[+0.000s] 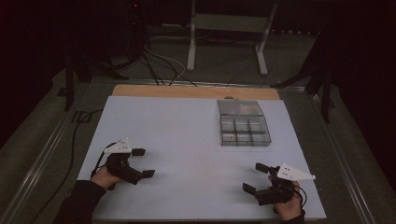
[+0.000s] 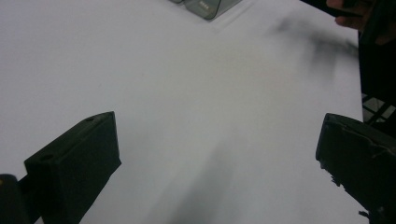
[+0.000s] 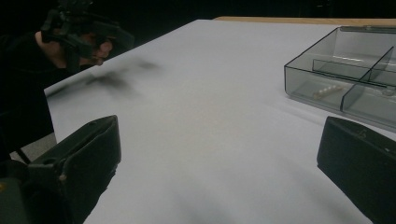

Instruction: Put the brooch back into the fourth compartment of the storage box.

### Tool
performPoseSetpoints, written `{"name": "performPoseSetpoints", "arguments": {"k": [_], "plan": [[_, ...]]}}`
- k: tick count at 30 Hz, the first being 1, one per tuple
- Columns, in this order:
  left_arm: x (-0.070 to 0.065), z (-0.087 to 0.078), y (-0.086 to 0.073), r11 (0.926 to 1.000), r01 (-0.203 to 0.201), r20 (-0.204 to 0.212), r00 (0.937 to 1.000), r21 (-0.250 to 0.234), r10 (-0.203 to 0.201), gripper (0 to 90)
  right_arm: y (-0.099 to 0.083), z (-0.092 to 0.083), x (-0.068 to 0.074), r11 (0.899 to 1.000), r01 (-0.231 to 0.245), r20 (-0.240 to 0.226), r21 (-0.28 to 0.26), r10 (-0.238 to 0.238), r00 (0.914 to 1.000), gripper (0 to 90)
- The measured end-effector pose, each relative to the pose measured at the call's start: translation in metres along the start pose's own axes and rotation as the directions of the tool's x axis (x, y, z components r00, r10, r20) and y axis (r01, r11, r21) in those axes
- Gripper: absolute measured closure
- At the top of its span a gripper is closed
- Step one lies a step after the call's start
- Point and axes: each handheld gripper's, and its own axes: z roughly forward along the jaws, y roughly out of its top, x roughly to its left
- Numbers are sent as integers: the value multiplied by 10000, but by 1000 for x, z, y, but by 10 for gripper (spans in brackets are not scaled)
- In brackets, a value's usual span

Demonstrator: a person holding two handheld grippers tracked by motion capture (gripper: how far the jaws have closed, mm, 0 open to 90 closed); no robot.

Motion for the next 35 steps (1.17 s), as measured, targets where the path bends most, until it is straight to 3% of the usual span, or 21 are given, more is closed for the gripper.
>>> {"name": "performPoseSetpoints", "arguments": {"k": [12,17,21,35], "plan": [[-12,-20,-43,9996,244,-608,9978,-106,-250,12,0,0,0,9999,-108,-65,-52,108,9999,0],[-18,-30,-52,9990,310,-832,9960,-308,-335,13,0,1,0,10000,-68,-75,-28,68,9999,0],[-19,-37,-61,9974,584,-918,9938,-426,-621,13,0,1,0,10000,-34,-78,-12,34,10000,0],[-21,-32,-61,9978,452,-716,9963,-480,-486,13,0,2,-2,9999,-72,-37,77,72,10000,0]]}}
